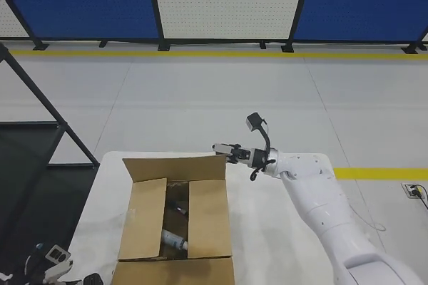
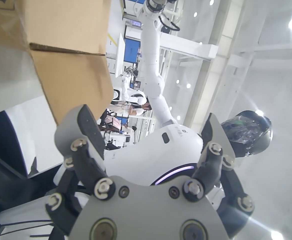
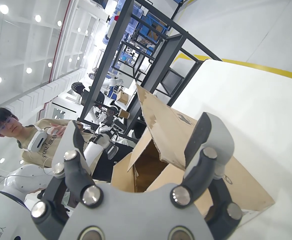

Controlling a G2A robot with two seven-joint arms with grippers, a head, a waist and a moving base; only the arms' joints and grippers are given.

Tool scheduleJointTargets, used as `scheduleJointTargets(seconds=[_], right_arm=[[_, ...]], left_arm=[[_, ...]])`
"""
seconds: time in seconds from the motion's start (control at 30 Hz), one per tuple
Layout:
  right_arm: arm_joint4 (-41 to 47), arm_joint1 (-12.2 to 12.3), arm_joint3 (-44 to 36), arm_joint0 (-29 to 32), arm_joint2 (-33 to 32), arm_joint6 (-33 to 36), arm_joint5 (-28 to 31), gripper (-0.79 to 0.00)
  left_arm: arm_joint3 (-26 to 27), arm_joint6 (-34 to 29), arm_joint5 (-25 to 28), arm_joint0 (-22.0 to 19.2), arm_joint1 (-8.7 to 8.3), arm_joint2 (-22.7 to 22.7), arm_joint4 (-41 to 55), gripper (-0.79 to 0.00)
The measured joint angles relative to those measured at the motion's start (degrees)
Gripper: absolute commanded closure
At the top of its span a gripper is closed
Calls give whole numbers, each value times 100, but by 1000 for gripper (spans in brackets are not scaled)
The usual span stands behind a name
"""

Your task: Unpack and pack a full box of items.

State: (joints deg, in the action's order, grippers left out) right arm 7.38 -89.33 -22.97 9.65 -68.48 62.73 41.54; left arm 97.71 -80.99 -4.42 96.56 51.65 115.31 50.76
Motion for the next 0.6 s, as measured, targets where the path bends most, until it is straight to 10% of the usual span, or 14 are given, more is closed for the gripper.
scheduleJointTargets(seconds=[0.6], right_arm=[[34,64,-196,108,137,-12,-67,-785]], left_arm=[[-209,-636,404,100,-132,-340,-1377,-785]])
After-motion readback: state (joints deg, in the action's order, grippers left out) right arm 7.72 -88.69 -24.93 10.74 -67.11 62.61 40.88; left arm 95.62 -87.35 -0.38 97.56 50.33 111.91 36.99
